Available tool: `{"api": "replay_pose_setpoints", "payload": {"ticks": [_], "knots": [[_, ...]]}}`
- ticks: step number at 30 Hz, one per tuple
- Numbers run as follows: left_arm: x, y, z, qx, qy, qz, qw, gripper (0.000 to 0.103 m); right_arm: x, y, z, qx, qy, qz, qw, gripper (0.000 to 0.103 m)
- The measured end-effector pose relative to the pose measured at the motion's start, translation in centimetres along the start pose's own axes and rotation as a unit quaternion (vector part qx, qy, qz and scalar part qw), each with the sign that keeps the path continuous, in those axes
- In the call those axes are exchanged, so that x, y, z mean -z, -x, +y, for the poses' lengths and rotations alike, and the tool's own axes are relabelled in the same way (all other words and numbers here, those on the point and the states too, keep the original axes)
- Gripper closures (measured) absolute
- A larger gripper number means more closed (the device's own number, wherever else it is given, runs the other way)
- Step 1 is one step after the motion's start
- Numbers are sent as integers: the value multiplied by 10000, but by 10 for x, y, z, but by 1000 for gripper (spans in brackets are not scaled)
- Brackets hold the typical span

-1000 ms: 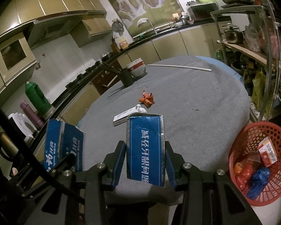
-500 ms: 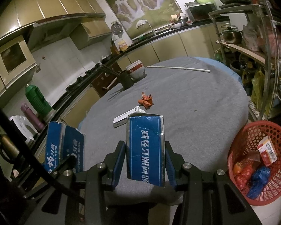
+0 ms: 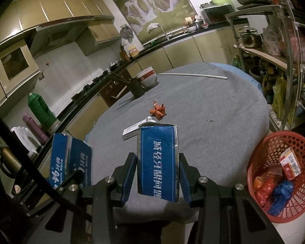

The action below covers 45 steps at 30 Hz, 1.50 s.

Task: Collect trash
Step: 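Lift both blue boxes off the table and hold them, then carry both blue boxes to the red basket with both tools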

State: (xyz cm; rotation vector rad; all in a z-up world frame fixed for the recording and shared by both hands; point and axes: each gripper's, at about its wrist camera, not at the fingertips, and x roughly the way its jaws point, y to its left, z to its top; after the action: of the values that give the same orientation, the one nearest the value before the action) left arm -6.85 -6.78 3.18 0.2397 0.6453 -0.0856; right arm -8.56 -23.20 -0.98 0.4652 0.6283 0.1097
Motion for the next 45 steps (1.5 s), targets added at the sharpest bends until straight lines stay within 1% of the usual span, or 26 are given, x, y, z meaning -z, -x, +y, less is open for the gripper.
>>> {"api": "replay_pose_setpoints", "payload": {"ticks": [38, 45], "knots": [[2, -10, -2, 5, 7, 117, 9999, 61, -1, 0, -5, -17, -78, -26, 10000, 60], [2, -11, -4, 41, -26, 139, 9999, 61, 1, 5, -11, 13, -196, -66, 9998, 60]]}}
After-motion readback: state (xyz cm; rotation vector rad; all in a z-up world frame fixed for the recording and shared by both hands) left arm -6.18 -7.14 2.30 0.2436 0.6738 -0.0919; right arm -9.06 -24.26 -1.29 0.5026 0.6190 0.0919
